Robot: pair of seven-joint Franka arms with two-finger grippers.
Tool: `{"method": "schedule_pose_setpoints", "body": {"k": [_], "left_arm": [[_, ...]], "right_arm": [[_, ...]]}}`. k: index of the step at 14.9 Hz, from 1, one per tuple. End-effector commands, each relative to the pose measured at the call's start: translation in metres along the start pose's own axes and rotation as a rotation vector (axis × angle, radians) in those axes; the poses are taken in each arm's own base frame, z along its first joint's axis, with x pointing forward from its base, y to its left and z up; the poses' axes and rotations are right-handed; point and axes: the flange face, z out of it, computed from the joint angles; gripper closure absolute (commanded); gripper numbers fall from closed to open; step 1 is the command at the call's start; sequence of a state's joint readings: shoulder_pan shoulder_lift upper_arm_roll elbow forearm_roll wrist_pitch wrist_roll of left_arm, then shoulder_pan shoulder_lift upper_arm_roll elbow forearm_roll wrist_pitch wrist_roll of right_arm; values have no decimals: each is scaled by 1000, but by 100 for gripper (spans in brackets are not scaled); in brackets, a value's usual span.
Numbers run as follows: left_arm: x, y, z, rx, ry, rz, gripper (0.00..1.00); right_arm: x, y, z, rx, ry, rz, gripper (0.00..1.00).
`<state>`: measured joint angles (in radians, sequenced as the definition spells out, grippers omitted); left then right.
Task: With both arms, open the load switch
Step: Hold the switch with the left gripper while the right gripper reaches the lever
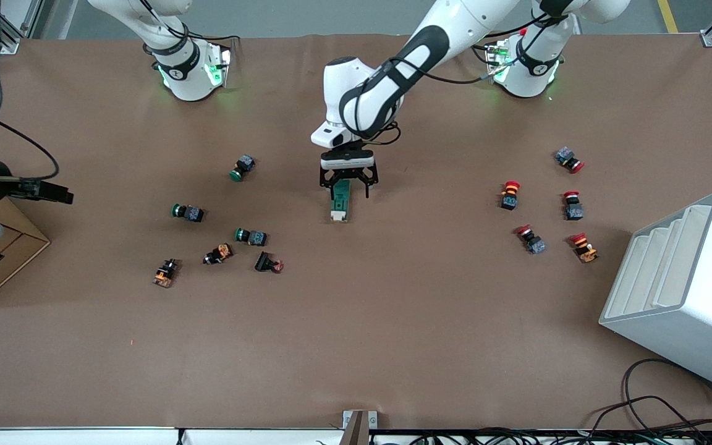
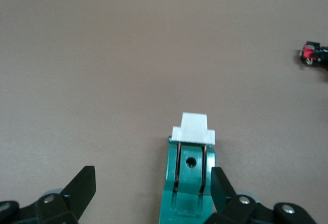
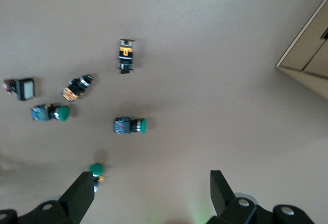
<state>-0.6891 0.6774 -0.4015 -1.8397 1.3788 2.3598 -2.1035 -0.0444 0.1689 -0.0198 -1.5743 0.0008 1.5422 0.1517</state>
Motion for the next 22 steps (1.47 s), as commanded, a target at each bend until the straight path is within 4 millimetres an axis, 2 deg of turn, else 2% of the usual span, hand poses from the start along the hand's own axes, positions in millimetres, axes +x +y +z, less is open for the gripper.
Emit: {"method": "schedule_pose_setpoints", "body": {"k": [1,5,9,14,20,22], "left_arm": [[-16,6,-1,-62,57,19,1],[-42,13,-10,-77,64,72,2],[-56,5,7,-69,105,143,1],[-70,8,5,-66,133,120,0],[-98,6,10,-34,145,137,0],[-106,8,7,-28,159,151,0]], "right_arm": [[-10,-51,2,-15,0,163,0],[-5,-103,31,2,-45,329,0],[-2,-154,60,13,-54,461,0],[-15,-236,101,-5,-47,585,0],[-30,-332,173,-4,2,832,0],[-36,-352,201,-36,-7,949,0]]}}
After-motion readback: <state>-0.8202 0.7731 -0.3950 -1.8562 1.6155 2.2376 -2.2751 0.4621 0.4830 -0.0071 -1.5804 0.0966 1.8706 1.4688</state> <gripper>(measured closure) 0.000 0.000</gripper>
